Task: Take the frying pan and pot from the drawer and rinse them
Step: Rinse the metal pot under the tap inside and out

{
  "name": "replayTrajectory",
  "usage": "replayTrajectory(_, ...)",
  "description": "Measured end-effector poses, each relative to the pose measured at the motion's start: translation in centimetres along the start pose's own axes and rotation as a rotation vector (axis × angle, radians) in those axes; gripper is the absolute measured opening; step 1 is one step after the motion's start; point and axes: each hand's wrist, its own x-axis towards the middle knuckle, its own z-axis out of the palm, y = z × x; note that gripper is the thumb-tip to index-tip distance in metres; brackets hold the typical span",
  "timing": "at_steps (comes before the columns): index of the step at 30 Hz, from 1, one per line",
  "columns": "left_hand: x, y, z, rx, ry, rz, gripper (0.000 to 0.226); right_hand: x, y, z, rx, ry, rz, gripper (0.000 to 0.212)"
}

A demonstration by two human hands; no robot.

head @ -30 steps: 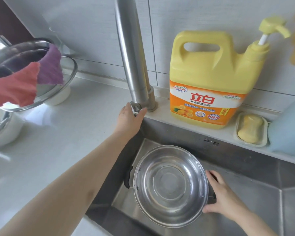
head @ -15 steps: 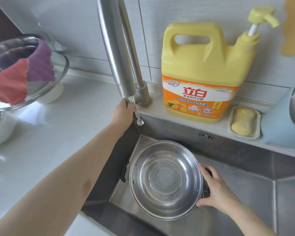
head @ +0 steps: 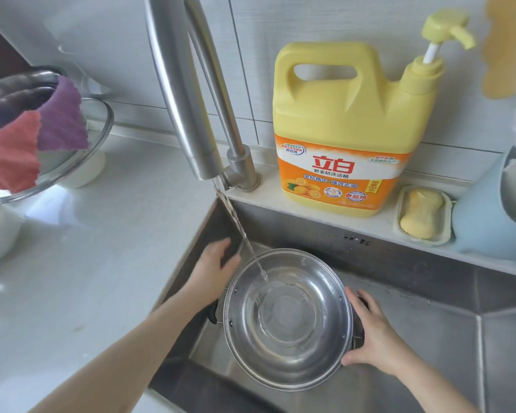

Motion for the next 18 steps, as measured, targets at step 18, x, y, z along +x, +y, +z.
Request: replayTrajectory(18, -0.9, -10.1, 3.7, 0.351, -0.546, 0.014, 0.149, -0.6, -0.1, 0.2, 0.104, -0.013, 0.011, 0.142)
